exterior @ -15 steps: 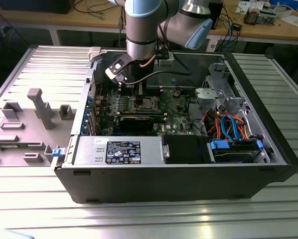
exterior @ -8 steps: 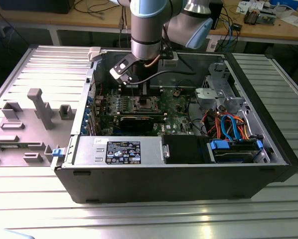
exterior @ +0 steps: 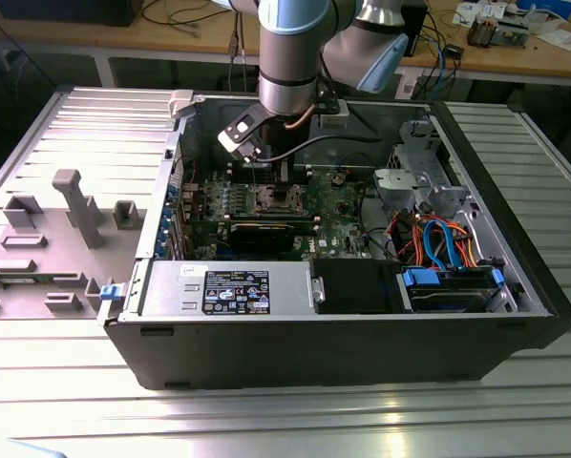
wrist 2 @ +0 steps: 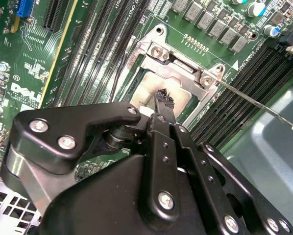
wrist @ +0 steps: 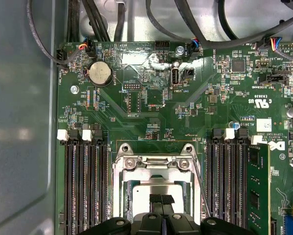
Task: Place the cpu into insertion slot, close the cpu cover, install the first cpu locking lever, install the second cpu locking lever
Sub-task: 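Install the first cpu locking lever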
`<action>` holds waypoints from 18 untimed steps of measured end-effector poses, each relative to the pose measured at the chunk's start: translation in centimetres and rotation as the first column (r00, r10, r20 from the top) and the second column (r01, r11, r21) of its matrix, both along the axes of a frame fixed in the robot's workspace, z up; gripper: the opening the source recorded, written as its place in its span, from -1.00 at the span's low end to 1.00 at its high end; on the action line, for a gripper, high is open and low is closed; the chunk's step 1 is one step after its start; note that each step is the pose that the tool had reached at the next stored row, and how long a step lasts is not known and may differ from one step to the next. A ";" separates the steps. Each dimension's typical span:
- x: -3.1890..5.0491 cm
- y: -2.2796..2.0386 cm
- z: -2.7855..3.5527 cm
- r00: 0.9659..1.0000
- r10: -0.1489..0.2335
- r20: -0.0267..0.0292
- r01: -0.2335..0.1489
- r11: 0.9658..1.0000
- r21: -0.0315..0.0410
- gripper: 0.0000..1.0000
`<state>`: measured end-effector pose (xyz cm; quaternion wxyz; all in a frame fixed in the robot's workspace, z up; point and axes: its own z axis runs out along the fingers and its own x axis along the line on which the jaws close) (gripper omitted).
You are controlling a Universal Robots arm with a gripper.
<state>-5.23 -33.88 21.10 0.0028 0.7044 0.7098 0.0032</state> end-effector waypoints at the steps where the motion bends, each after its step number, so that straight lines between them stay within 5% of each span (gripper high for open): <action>1: 0.00 0.00 0.00 1.000 0.000 0.000 0.000 1.000 0.000 -0.79; 10: 0.01 0.00 0.08 1.000 0.000 0.000 0.000 1.000 0.000 -0.79; 18: 0.00 0.00 0.89 1.000 0.000 0.000 0.000 1.000 0.000 -0.79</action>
